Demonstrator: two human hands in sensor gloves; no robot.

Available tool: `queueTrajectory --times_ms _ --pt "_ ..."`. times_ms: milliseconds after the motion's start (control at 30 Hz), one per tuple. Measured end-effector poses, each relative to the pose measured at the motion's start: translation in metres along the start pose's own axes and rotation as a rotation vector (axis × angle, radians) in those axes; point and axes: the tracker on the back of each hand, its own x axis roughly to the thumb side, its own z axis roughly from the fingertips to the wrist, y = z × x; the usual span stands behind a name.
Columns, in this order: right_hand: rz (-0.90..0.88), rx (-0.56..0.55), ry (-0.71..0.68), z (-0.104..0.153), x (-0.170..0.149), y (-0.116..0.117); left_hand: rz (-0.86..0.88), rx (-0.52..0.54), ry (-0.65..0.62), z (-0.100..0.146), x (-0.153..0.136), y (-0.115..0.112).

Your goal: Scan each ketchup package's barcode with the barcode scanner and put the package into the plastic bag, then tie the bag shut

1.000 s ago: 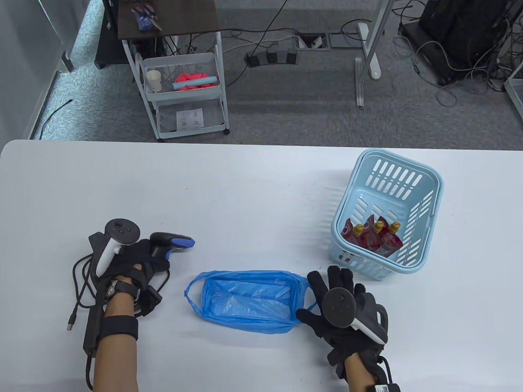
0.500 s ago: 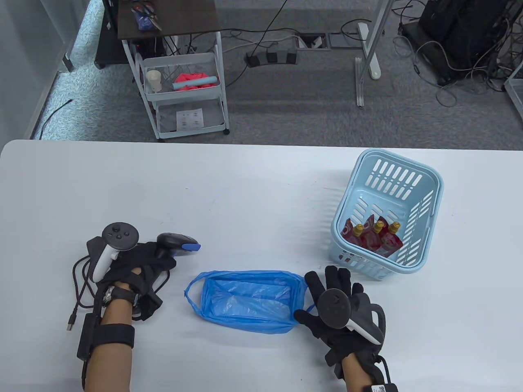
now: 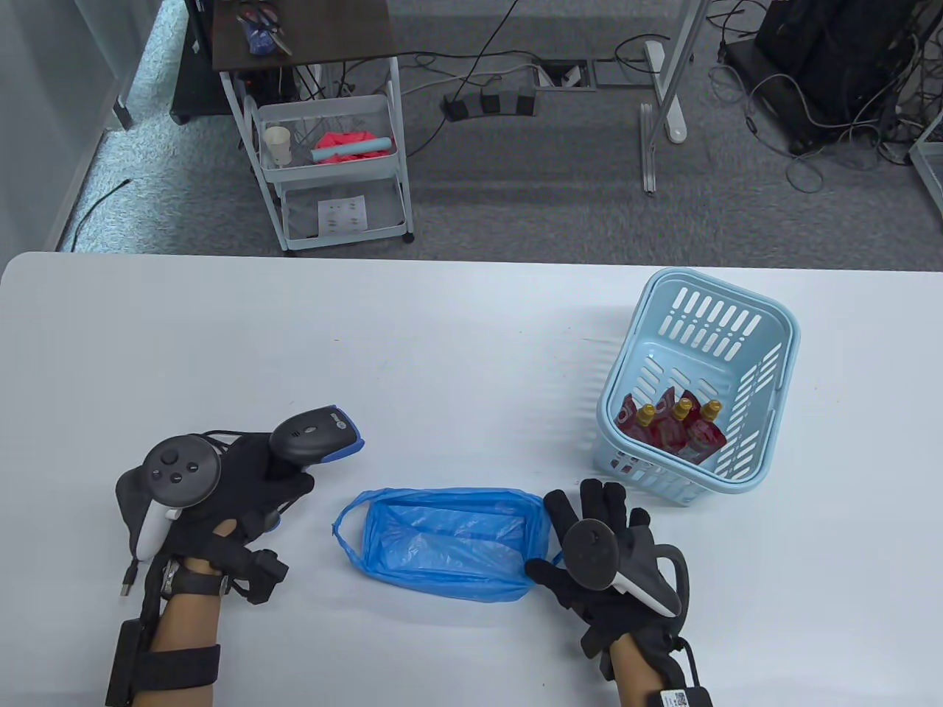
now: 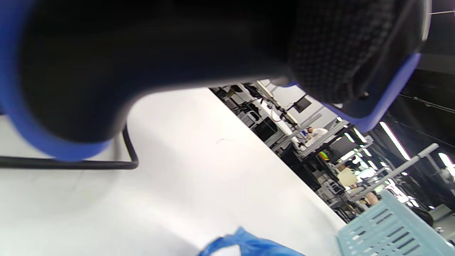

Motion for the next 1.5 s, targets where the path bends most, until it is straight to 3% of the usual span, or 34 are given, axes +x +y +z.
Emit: queueTrajectory --times_ms 233,600,1167,1500 --pt "0.003 -0.001 0.007 0.000 0.001 0.001 0.028 0.053 -0.094 0.029 0.012 -0.002" --pt "0.032 -0.005 0.006 0.000 0.003 0.002 -0.004 -0.027 -0.132 0.049 0.008 -0.020" --pt "0.077 -0.031 -0.004 0.005 0.011 0.001 -0.079 -0.089 -0.185 0.044 0.015 -0.055" --pt "0.114 -0.036 -0.009 0.010 0.014 -0.006 -0.052 -0.124 -0.185 0.043 0.009 -0.059"
